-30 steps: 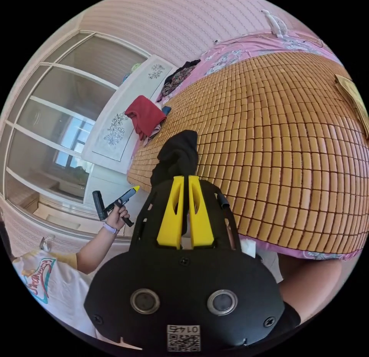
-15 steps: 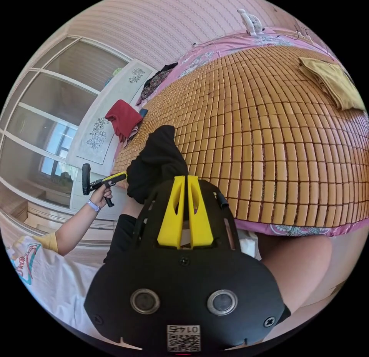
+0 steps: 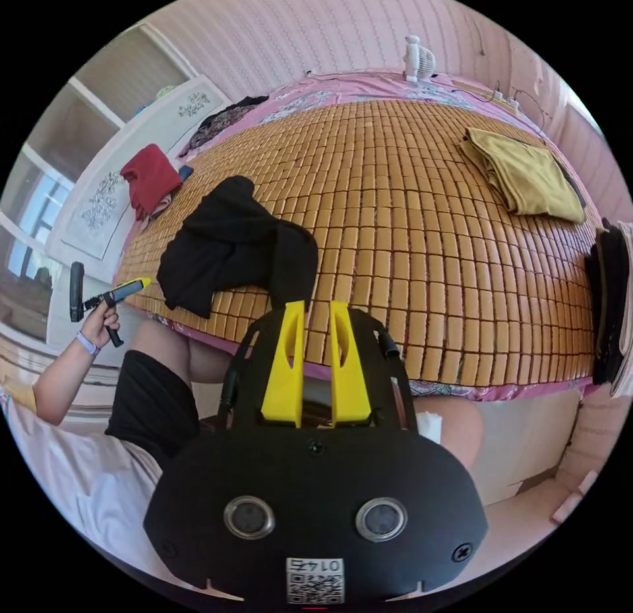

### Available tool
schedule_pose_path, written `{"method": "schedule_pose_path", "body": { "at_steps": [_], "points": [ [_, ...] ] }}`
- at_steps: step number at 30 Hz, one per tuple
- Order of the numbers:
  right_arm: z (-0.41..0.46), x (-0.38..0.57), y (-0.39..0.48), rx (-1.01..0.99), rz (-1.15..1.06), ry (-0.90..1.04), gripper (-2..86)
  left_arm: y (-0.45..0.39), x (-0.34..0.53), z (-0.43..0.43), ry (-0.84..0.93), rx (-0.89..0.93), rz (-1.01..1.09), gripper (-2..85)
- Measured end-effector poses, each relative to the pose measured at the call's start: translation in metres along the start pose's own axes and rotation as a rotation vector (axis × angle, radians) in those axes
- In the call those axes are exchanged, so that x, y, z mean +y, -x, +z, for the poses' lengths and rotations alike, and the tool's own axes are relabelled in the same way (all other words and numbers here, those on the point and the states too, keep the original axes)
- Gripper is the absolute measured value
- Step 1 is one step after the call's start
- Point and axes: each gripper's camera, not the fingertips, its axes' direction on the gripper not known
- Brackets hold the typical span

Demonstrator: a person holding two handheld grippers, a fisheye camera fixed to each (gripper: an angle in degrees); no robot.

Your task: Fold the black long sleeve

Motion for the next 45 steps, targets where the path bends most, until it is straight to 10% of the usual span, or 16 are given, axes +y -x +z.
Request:
{"method": "schedule_pose_path", "body": {
  "at_steps": [10, 19, 36, 45],
  "points": [
    [0.033, -0.02, 0.042, 0.191, -0.073, 0.102, 7.3, -0.034, 0.0, 0.022, 0.015, 0.001, 0.137, 8.7],
    [-0.072, -0.005, -0.032, -0.148, 0.037, -0.024, 0.5, -0.041, -0.015, 0.027, 0.1, 0.059, 0.167, 1.1],
    [-0.35, -0.02, -0.027, -0.425, -0.204, -0.567, 0.1, -0.037, -0.039, -0.293, -0.781, 0.223, 0.199, -1.0],
    [-0.275, 0.094, -0.108, -0.294, 0.029, -0.33, 0.2, -0.091, -0.03, -0.163, -0.36, 0.236, 0.27, -0.7]
  ]
}}
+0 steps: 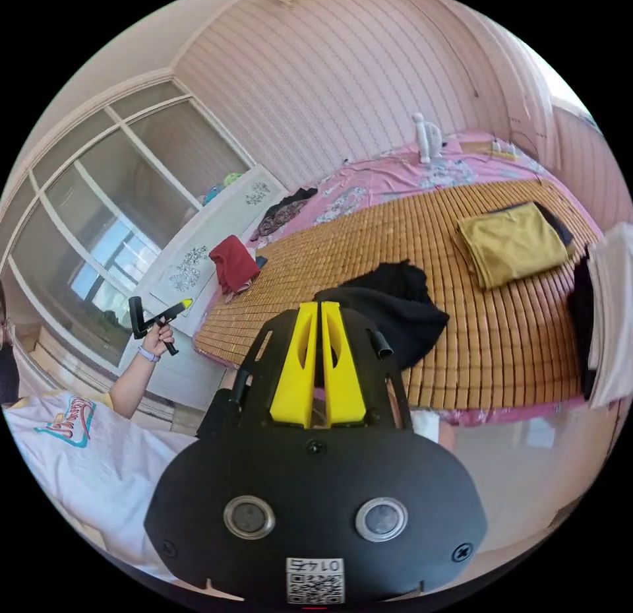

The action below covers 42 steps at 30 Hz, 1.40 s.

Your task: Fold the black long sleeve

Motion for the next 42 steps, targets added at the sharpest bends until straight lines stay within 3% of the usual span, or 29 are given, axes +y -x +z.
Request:
{"method": "schedule_pose_path", "body": {
  "at_steps": [7, 12, 16, 20, 26, 30, 37, 42],
  "points": [
    [-0.05, 0.117, -0.085, 0.185, 0.354, 0.018, 0.3, -0.033, 0.02, 0.153, 0.283, 0.1, -0.023, 4.4],
    [-0.072, 0.135, -0.099, 0.191, 0.395, -0.013, 0.3, -0.05, -0.008, 0.221, 0.365, 0.111, -0.024, 5.5],
    [-0.073, 0.142, -0.104, 0.229, 0.389, 0.032, 0.3, -0.1, -0.021, 0.275, 0.458, 0.171, 0.126, 7.7],
    [-0.072, 0.151, -0.11, 0.223, 0.411, 0.06, 0.2, -0.144, -0.026, 0.321, 0.539, 0.12, 0.242, 9.2],
    [-0.087, 0.159, -0.115, 0.185, 0.44, 0.019, 0.2, -0.156, -0.025, 0.375, 0.734, 0.073, 0.176, -0.4],
    [-0.118, 0.145, -0.105, 0.167, 0.372, -0.091, 0.2, -0.159, -0.046, 0.313, 0.523, 0.177, 0.199, -0.9],
    [-0.196, 0.083, -0.047, 0.011, 0.112, -0.442, 0.2, -0.161, -0.086, 0.088, -0.032, 0.251, 0.262, -1.0],
    [-0.259, 0.018, 0.042, -0.093, -0.215, -0.629, 0.1, -0.191, -0.101, -0.062, -0.391, 0.043, 0.385, -1.0]
  ]
}}
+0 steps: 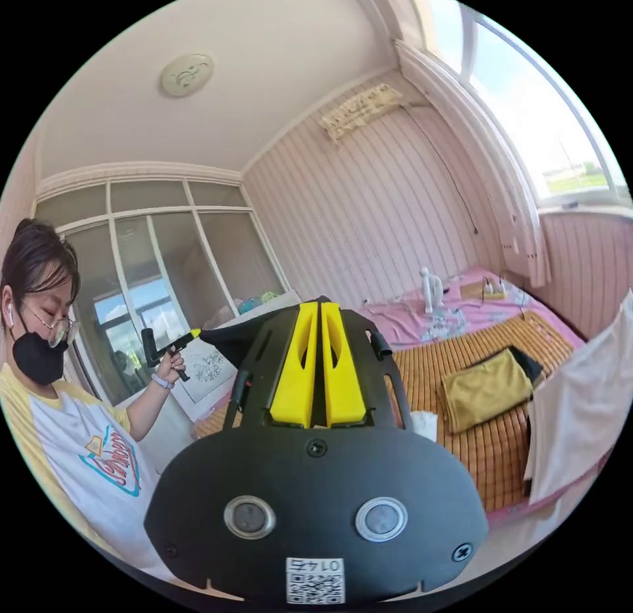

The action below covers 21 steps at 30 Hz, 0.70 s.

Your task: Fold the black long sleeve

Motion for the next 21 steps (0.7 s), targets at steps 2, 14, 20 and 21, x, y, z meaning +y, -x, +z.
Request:
{"method": "schedule_pose_path", "body": {
  "at_steps": [2, 14, 20, 21],
  "points": [
    [-0.001, -0.034, 0.036, -0.036, -0.119, -0.059, 0.1, -0.011, -0.032, -0.054, -0.145, -0.124, 0.04, -1.0],
    [0.006, -0.006, 0.11, -0.137, -0.333, 0.272, 0.2, -0.017, -0.013, -0.081, -0.124, -0.06, -0.077, -0.9],
    [-0.077, 0.161, -0.007, 0.341, 0.277, 0.441, 0.2, -0.043, 0.128, 0.091, 0.343, 0.23, -0.328, 0.0],
    [-0.11, 0.189, -0.029, 0.41, 0.471, 0.384, 0.2, -0.049, 0.142, 0.107, 0.384, 0.25, -0.349, 0.4]
  ]
}}
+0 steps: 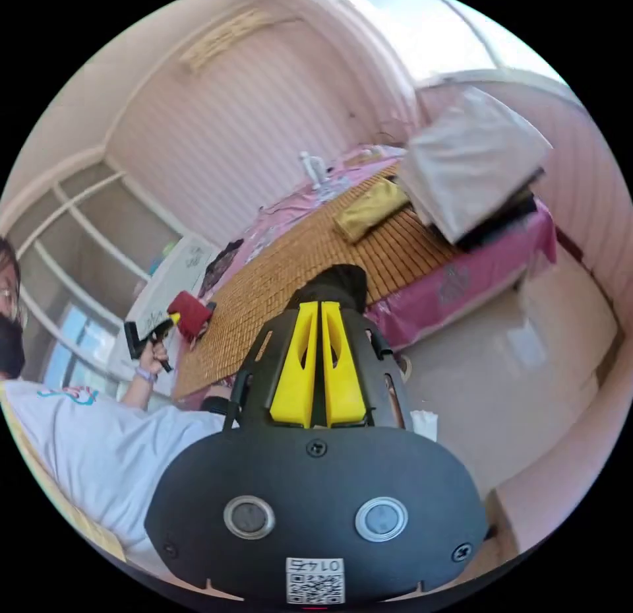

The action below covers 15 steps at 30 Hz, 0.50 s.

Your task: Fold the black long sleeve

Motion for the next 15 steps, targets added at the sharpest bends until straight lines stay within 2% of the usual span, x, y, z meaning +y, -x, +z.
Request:
{"method": "schedule_pose_path", "body": {
  "at_steps": [1, 5, 10, 15],
  "points": [
    [-0.008, 0.02, -0.028, 0.032, 0.117, -0.019, 0.2, 0.003, 0.013, 0.039, 0.085, 0.033, -0.038, 1.7],
    [-0.013, 0.055, -0.059, 0.183, 0.235, 0.021, 0.2, -0.013, 0.037, 0.145, 0.322, 0.1, -0.031, 5.8],
    [0.0, 0.068, -0.079, 0.183, 0.338, 0.056, 0.2, -0.045, 0.035, 0.22, 0.466, 0.083, 0.048, 7.4],
    [0.012, 0.071, -0.08, 0.175, 0.338, 0.122, 0.2, -0.089, 0.028, 0.272, 0.546, 0.033, 0.209, 8.1]
  ]
}}
